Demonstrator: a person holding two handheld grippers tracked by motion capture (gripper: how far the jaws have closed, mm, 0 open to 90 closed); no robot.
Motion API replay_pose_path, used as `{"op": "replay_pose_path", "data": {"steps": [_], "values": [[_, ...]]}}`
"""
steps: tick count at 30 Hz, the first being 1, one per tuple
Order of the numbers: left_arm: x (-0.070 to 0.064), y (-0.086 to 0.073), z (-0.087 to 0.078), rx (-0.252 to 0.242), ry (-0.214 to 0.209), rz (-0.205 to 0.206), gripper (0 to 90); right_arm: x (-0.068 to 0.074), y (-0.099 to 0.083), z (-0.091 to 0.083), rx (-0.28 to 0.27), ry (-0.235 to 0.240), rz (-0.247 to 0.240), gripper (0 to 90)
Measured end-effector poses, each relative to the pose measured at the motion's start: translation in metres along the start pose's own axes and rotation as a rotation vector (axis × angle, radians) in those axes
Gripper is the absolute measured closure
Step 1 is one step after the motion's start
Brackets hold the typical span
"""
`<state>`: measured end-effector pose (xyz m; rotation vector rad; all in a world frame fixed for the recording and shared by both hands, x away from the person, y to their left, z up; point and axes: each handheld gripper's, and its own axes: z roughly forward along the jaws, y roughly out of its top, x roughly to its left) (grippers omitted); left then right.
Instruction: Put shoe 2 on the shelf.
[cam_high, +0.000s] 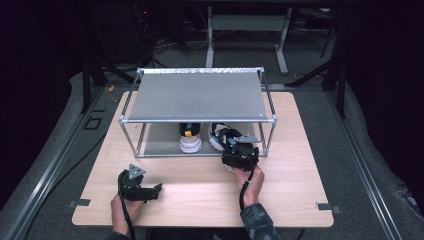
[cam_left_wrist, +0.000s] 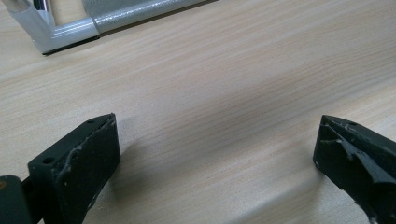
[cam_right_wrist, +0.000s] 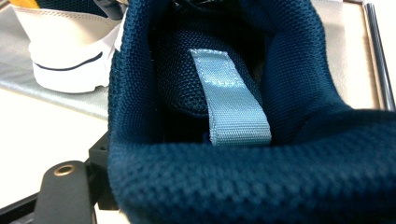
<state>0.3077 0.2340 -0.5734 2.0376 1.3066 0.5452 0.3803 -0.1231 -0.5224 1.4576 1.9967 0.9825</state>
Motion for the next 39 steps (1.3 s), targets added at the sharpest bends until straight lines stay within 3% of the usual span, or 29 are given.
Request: {"op": "replay_pose_path", "data": {"steps": [10, 13, 16, 19, 22, 25, 27, 28, 30, 31, 33, 34, 35, 39], "values": [[0.0, 0.0, 0.0, 0.001, 0.001, 0.002, 0.4, 0.013, 0.014, 0.024, 0.034, -0.055, 0.009, 21.4], [0.0, 0.0, 0.0, 0.0, 0.0, 0.0, 0.4, 0.013, 0.017, 0.033, 0.056, -0.097, 0.028, 21.2], [0.0, 0.0, 0.0, 0.0, 0.001, 0.002, 0.4, 0.014, 0.019, 0.042, 0.074, -0.081, 0.058, 20.5], [0.0, 0.0, 0.0, 0.0, 0.001, 0.002, 0.4, 0.013, 0.022, 0.044, 0.092, -0.083, 0.052, 17.7], [0.0, 0.0, 0.0, 0.001, -0.002, 0.003, 0.5, 0.008, 0.023, 0.038, 0.077, -0.017, 0.041, 10.9], [0.0, 0.0, 0.0, 0.001, -0.003, 0.003, 0.6, 0.005, 0.025, 0.031, 0.076, 0.014, 0.009, 5.9], [0.0, 0.0, 0.0, 0.001, -0.003, 0.002, 0.6, 0.002, 0.023, 0.025, 0.068, 0.03, -0.007, 5.7], [0.0, 0.0, 0.0, 0.001, -0.003, 0.002, 0.6, -0.001, 0.022, 0.022, 0.069, 0.074, -0.009, 5.5], [0.0, 0.0, 0.0, 0.001, -0.003, 0.003, 0.6, -0.005, 0.019, 0.014, 0.06, 0.067, -0.01, 9.4], [0.0, 0.0, 0.0, 0.001, -0.003, 0.003, 0.6, -0.01, 0.017, 0.012, 0.049, 0.174, -0.009, 12.3], [0.0, 0.0, 0.0, 0.001, -0.003, 0.002, 0.5, -0.012, 0.013, 0.004, 0.041, 0.111, -0.02, 14.9], [0.0, 0.0, 0.0, 0.001, -0.003, 0.002, 0.6, -0.016, 0.011, 0.001, 0.03, 0.16, -0.018, 15.8], [0.0, 0.0, 0.0, 0.001, -0.003, 0.002, 0.6, -0.016, 0.009, -0.003, 0.03, 0.11, -0.012, 17.3], [0.0, 0.0, 0.0, 0.001, -0.003, 0.002, 0.5, -0.022, 0.004, -0.009, 0.022, 0.186, -0.016, 27.3]]}}
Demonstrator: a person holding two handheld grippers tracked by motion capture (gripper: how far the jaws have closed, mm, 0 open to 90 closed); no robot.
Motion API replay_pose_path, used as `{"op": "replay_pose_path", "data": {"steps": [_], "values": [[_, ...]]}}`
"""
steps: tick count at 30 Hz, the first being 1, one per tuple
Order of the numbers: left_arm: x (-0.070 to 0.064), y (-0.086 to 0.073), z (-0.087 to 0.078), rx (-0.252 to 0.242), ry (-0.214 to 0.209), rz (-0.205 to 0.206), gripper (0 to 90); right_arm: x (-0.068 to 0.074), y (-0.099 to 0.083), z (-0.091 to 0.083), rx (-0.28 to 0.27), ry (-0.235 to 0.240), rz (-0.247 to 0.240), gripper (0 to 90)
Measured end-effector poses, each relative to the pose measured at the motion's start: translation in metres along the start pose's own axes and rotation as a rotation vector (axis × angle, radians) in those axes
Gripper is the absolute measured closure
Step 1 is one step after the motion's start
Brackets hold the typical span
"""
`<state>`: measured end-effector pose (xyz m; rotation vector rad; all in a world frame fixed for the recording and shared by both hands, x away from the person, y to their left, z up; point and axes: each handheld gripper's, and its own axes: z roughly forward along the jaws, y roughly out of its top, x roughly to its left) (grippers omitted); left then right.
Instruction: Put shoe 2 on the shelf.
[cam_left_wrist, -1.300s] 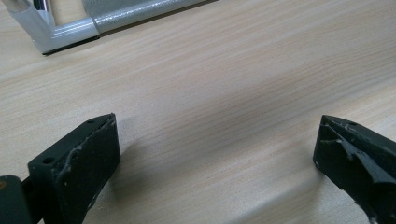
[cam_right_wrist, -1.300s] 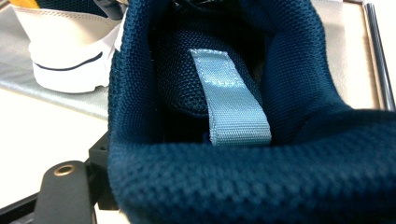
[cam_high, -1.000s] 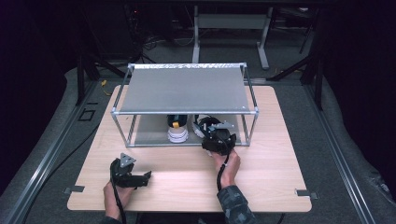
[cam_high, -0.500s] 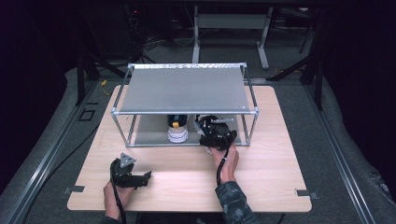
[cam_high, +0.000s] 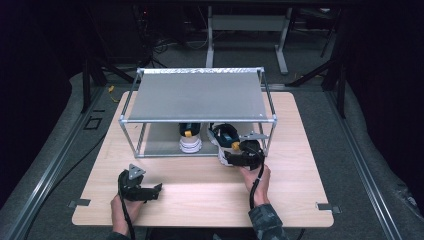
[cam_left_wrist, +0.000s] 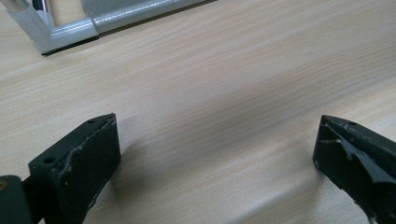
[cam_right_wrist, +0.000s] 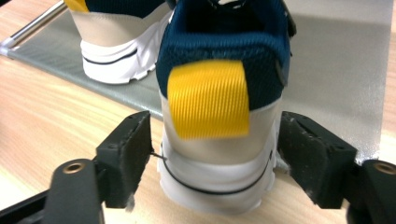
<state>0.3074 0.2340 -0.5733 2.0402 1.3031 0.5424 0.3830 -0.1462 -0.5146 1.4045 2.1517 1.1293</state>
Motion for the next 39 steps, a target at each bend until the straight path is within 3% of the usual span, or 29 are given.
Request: {"op": "replay_pose_path", "data": {"steps": [2, 5, 6, 7, 10, 11, 15, 17, 18, 22, 25, 28, 29, 31, 36, 38, 39], "values": [[0.0, 0.0, 0.0, 0.0, 0.0, 0.0, 0.6, 0.001, -0.001, 0.001, 0.012, -0.032, 0.001, 33.7], [0.0, 0.0, 0.0, 0.0, 0.0, 0.0, 0.6, -0.002, 0.0, 0.005, 0.012, 0.009, 0.013, 34.8], [0.0, 0.0, 0.0, 0.0, 0.0, 0.001, 0.5, 0.001, 0.001, 0.006, 0.015, -0.028, 0.007, 35.0], [0.0, 0.0, 0.0, 0.0, 0.0, 0.001, 0.6, 0.003, 0.002, 0.007, 0.014, -0.026, 0.005, 35.7], [0.0, 0.0, 0.0, 0.0, 0.0, 0.001, 0.6, 0.008, 0.004, 0.014, 0.006, 0.03, 0.012, 37.8], [0.0, 0.0, 0.0, 0.0, 0.0, 0.001, 0.6, 0.011, 0.005, 0.016, 0.006, -0.011, 0.01, 38.1], [0.0, 0.0, 0.0, 0.0, 0.0, 0.001, 0.6, 0.016, 0.009, 0.026, 0.004, -0.033, 0.01, 38.9], [0.0, 0.0, 0.0, 0.0, 0.0, 0.0, 0.6, 0.017, 0.011, 0.031, -0.003, -0.011, 0.01, 38.9], [0.0, 0.0, 0.0, 0.0, 0.0, 0.0, 0.6, 0.019, 0.012, 0.033, -0.001, -0.059, 0.012, 39.1], [0.0, 0.0, 0.0, 0.0, 0.0, 0.001, 0.6, 0.021, 0.016, 0.041, -0.006, -0.047, 0.014, 39.6], [0.0, 0.0, 0.0, 0.0, 0.0, 0.0, 0.6, 0.025, 0.02, 0.047, 0.0, -0.075, 0.022, 39.9], [0.0, 0.0, 0.0, 0.0, 0.0, 0.001, 0.6, 0.025, 0.023, 0.052, 0.001, -0.055, 0.029, 40.0], [0.0, 0.0, 0.0, 0.0, 0.0, 0.001, 0.6, 0.026, 0.023, 0.053, 0.001, -0.077, 0.029, 40.0], [0.0, 0.0, 0.0, 0.0, 0.0, 0.001, 0.6, 0.028, 0.025, 0.056, 0.007, -0.068, 0.031, 40.0], [0.0, 0.0, 0.0, 0.0, 0.0, 0.001, 0.6, 0.031, 0.027, 0.061, -0.007, -0.102, 0.036, 40.2], [0.0, 0.0, 0.0, -0.001, 0.0, 0.001, 0.6, 0.032, 0.027, 0.063, -0.006, -0.09, 0.031, 40.2], [0.0, 0.0, 0.0, -0.001, 0.0, 0.001, 0.6, 0.034, 0.028, 0.064, -0.009, -0.113, 0.03, 40.2]]}}
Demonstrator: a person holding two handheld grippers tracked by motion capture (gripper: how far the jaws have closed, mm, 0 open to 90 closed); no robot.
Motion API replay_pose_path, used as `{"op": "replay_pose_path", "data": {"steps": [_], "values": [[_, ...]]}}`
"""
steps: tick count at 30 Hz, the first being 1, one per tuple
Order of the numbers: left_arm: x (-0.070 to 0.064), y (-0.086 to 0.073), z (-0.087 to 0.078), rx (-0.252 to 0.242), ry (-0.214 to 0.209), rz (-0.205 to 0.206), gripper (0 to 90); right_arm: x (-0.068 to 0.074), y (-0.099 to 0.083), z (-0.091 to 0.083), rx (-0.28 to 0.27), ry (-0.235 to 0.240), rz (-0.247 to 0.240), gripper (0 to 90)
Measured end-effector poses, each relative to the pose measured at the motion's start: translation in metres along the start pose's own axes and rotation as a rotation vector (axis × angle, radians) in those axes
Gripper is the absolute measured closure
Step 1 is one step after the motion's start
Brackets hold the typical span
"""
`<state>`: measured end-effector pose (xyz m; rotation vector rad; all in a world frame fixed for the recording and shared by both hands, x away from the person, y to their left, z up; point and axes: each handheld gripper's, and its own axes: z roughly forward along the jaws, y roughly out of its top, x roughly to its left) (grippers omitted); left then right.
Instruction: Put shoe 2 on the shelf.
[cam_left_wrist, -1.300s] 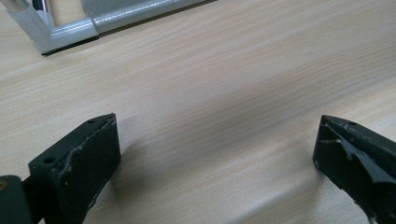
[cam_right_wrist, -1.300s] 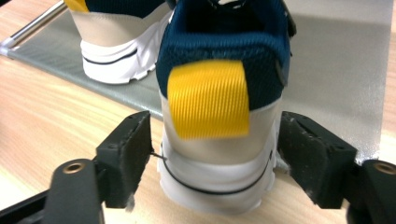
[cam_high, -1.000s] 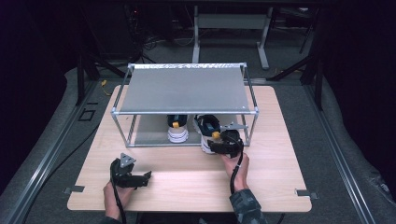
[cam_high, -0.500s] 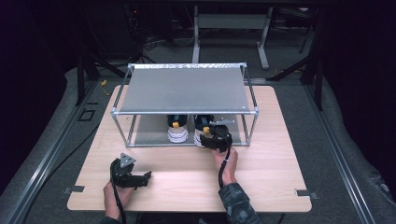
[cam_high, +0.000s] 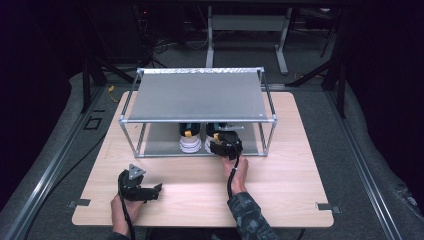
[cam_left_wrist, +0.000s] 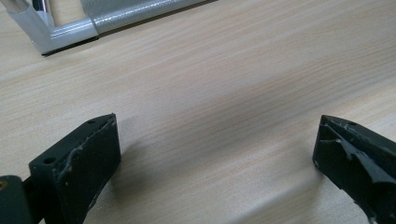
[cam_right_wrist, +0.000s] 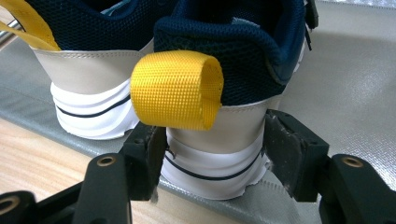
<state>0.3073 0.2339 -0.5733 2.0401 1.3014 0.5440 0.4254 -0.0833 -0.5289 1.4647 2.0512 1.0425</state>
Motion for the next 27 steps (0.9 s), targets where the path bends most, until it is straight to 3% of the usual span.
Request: {"op": "replay_pose_path", "data": {"steps": [7, 16, 18, 20, 21, 24, 27], "values": [[0.0, 0.0, 0.0, 0.001, 0.0, 0.0, 0.6, 0.001, 0.002, 0.003, 0.005, 0.014, -0.013, 40.6], [0.0, 0.0, 0.0, 0.001, 0.0, 0.0, 0.6, 0.002, 0.002, 0.004, 0.006, -0.008, -0.01, 39.9], [0.0, 0.0, 0.0, 0.0, 0.0, 0.0, 0.6, 0.0, 0.003, 0.003, 0.043, -0.005, 0.003, 25.4], [0.0, 0.0, 0.0, 0.0, 0.0, -0.001, 0.6, -0.004, 0.001, 0.0, 0.077, 0.037, 0.005, 21.7], [0.0, 0.0, 0.0, 0.0, 0.0, 0.0, 0.6, -0.004, 0.001, -0.003, 0.077, -0.016, -0.005, 18.0], [0.0, 0.0, 0.0, 0.0, -0.001, -0.001, 0.6, -0.009, -0.001, -0.015, 0.085, 0.083, -0.009, 14.7], [0.0, 0.0, 0.0, 0.0, -0.001, -0.001, 0.6, -0.011, -0.001, -0.031, 0.073, 0.091, -0.042, 11.9]]}}
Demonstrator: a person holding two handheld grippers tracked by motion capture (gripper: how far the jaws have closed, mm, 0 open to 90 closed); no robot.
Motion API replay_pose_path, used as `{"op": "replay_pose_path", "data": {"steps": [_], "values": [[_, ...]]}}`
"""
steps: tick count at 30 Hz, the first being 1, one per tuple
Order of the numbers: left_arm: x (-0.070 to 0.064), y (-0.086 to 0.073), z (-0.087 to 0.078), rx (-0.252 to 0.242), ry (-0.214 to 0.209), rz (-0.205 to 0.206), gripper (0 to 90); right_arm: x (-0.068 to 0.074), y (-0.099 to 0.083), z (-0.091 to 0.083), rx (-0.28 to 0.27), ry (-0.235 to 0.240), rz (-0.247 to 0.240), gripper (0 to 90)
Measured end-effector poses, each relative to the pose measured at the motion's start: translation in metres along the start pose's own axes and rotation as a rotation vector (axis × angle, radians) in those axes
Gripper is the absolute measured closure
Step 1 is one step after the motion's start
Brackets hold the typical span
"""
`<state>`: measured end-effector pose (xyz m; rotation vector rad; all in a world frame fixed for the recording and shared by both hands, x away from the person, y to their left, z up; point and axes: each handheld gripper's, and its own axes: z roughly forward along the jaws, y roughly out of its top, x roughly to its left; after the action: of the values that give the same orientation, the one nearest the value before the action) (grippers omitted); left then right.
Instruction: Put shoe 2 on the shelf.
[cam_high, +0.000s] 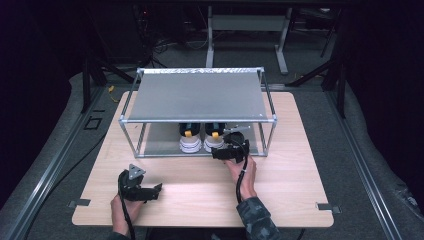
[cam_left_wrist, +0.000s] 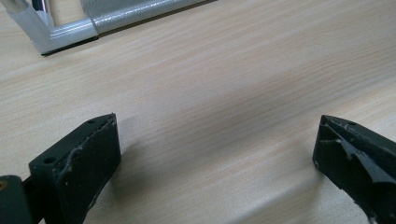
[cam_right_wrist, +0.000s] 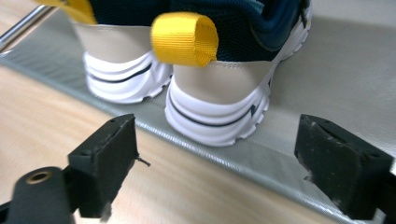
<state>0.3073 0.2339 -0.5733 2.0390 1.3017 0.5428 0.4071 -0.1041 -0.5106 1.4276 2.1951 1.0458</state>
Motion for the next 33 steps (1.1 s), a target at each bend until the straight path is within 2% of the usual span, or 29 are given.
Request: {"op": "replay_pose_path", "data": {"steps": [1, 8, 12, 13, 14, 15, 16, 17, 18, 19, 21, 24, 27, 28, 29, 30, 31, 33], "values": [[0.0, 0.0, 0.0, 0.0, 0.0, -0.001, 0.6, 0.0, -0.001, -0.005, -0.001, -0.011, -0.01, 11.0], [0.0, 0.0, 0.0, 0.0, 0.0, -0.001, 0.6, -0.007, -0.014, -0.037, 0.025, 0.023, -0.048, 5.2], [0.0, 0.0, 0.0, 0.0, 0.0, 0.0, 0.6, -0.012, -0.026, -0.053, 0.024, 0.012, -0.071, 4.6], [0.0, 0.0, 0.0, 0.001, -0.001, -0.001, 0.6, -0.013, -0.029, -0.056, 0.029, -0.006, -0.078, 4.2], [0.0, 0.0, 0.0, 0.0, -0.001, -0.001, 0.6, -0.015, -0.033, -0.059, 0.026, 0.007, -0.078, 3.7], [0.0, 0.0, 0.0, 0.001, -0.001, -0.001, 0.6, -0.016, -0.036, -0.063, 0.037, -0.02, -0.081, 3.1], [0.0, 0.0, 0.0, 0.001, 0.0, -0.001, 0.6, -0.02, -0.039, -0.065, 0.028, 0.028, -0.081, 2.4], [0.0, 0.0, 0.0, 0.001, -0.001, -0.001, 0.6, -0.02, -0.043, -0.069, 0.043, -0.038, -0.09, 1.7], [0.0, 0.0, 0.0, 0.001, 0.0, -0.001, 0.6, -0.023, -0.047, -0.071, 0.035, -0.019, -0.091, 1.4], [0.0, 0.0, 0.0, 0.001, 0.0, 0.001, 0.6, -0.025, -0.05, -0.075, 0.056, -0.058, -0.097, 0.6], [0.0, 0.0, 0.0, 0.001, 0.0, -0.001, 0.6, -0.031, -0.059, -0.079, 0.047, -0.039, -0.093, 0.0], [0.0, 0.0, 0.0, 0.0, -0.001, -0.001, 0.6, -0.042, -0.075, -0.087, 0.06, -0.049, -0.081, 0.0], [0.0, 0.0, 0.0, 0.0, -0.001, -0.001, 0.6, -0.055, -0.094, -0.094, 0.069, -0.096, -0.057, 0.0], [0.0, 0.0, 0.0, 0.0, -0.001, -0.001, 0.6, -0.061, -0.1, -0.094, 0.062, -0.052, -0.041, 0.0], [0.0, 0.0, 0.0, 0.0, -0.001, -0.001, 0.6, -0.063, -0.106, -0.095, 0.085, -0.113, -0.033, 0.0], [0.0, 0.0, 0.0, 0.0, -0.001, -0.001, 0.6, -0.07, -0.113, -0.094, 0.074, -0.056, -0.02, 0.0], [0.0, 0.0, 0.0, 0.0, -0.001, -0.001, 0.6, -0.072, -0.118, -0.095, 0.083, -0.109, -0.01, 0.0], [0.0, 0.0, 0.0, 0.0, -0.001, 0.0, 0.6, -0.078, -0.128, -0.096, 0.082, -0.126, 0.004, 0.0]]}}
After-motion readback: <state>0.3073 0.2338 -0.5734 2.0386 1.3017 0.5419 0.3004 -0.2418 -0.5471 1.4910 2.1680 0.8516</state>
